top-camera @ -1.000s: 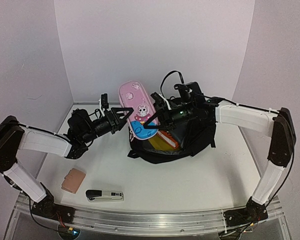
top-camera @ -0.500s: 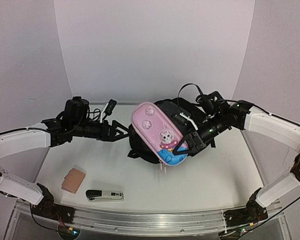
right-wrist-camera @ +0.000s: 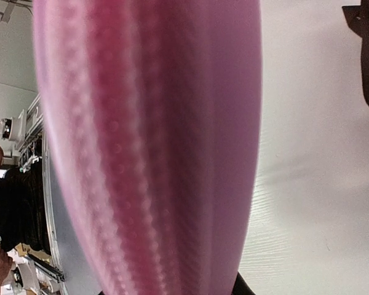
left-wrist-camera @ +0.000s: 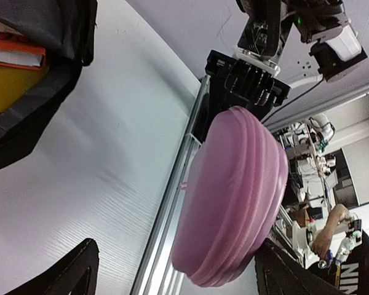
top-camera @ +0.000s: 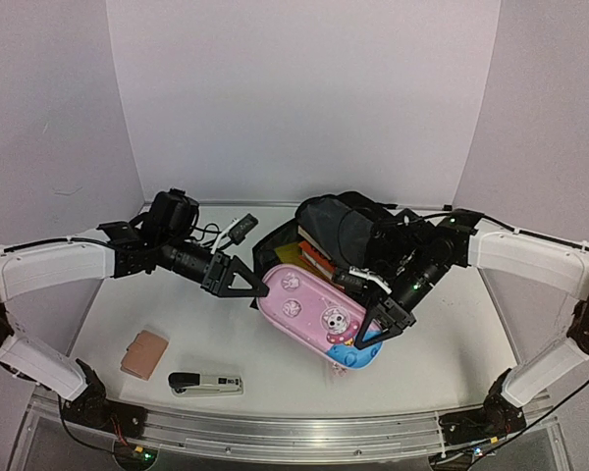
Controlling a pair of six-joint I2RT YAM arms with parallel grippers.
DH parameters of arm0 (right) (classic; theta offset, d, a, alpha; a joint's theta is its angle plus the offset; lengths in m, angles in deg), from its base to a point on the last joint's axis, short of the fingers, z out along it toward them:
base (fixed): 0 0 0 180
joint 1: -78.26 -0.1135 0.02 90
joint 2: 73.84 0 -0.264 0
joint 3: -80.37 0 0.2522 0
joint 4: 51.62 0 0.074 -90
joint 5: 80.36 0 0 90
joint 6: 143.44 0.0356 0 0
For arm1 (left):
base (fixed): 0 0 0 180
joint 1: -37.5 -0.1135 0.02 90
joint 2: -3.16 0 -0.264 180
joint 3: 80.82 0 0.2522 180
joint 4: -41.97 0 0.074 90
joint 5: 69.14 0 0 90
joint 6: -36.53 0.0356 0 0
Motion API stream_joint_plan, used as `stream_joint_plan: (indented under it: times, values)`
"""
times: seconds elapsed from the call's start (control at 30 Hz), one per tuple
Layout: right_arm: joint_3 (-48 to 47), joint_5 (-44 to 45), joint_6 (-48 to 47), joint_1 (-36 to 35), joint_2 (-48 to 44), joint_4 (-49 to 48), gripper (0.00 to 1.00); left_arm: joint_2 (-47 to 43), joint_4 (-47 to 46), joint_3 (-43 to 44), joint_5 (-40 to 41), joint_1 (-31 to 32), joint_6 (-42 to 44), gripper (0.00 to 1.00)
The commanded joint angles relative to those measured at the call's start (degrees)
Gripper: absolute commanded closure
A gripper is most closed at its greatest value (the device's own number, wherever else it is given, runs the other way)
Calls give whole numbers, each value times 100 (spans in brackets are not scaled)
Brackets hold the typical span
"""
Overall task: Pack the student bag
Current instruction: Pick up the stationery from the center of the board.
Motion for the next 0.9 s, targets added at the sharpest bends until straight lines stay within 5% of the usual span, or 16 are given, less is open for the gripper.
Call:
stream_joint_plan:
  times: [0.0,0.47,0.7,0.87]
  values:
    - [-285,-3,-352,-173,205,197,84,350,171,504,-369,257,361,16]
    - [-669,13,-414,-170,563,464,82,689,-149,439,-1016,656,528,61]
    - [-1620,587,154,52,832,456,48,598,-738,226,-323,599,34,86]
    - [-2460,915,564,548,1015,357,36,669,-1668,-180,141,-94,-1018,98]
